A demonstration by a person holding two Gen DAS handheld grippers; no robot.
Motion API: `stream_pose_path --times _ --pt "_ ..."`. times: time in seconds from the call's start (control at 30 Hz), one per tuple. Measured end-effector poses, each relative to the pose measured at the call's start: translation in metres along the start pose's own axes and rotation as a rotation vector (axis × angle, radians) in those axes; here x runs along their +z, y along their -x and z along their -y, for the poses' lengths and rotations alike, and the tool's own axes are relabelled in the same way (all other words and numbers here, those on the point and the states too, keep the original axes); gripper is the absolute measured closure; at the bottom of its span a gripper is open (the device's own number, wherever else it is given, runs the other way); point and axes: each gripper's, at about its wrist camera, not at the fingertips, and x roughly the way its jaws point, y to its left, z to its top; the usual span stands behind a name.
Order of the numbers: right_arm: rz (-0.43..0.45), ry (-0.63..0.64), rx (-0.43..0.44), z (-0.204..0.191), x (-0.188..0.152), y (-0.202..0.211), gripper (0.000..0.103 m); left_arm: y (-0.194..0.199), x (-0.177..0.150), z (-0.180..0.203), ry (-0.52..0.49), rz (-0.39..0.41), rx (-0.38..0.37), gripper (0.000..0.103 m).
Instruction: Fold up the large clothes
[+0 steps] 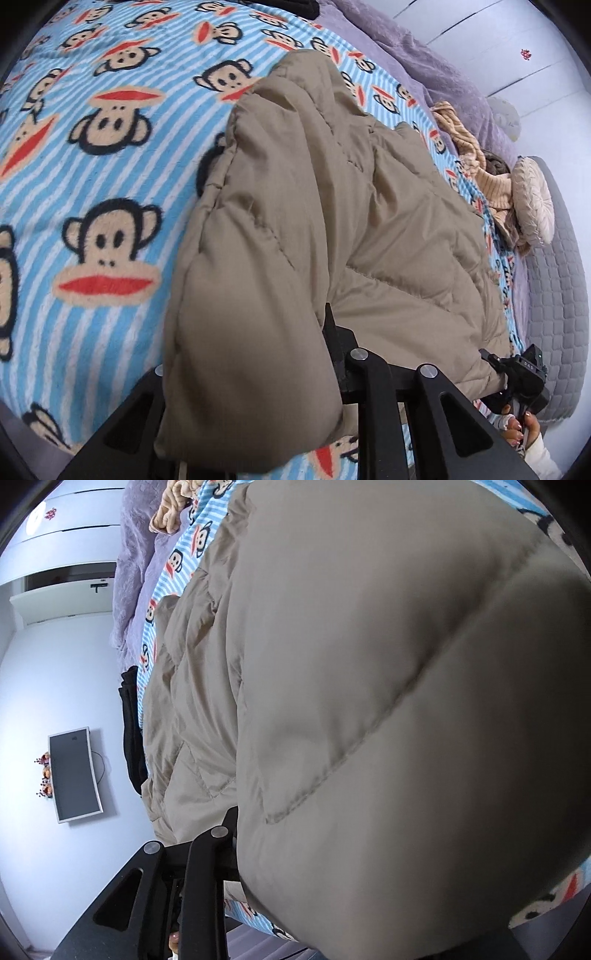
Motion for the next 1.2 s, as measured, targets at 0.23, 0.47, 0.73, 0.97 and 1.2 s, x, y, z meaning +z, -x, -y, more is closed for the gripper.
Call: stream_pose_path --times 0.23,0.47,0.73,0.97,1.2 --pt "-0.006 0.048 -0.098 -0.004 -0.011 0.011 0.053 0.053 -0.006 -0.019 0.054 0.084 0.154 0.067" --pt "0.017 -0.001 -0.222 0.009 -0.016 0.019 0.039 0.05 -0.003 -0.048 0.077 0.068 0.32 0.067" --pt "0.021 -0.001 -0.306 0.01 -0.021 0.042 0.038 0.027 -0.008 -0.03 -0.027 -0.024 0.443 0.067" --pt "-0.03 0.13 -0.315 -0.026 -0.048 0.037 0.033 0.055 -0.014 0.0 -0.081 -0.017 0.42 0.067" --pt "-0.09 0.225 -0.282 -0.055 -0.063 0.02 0.033 0.064 -0.013 0.04 -0.124 -0.018 0.4 0.053"
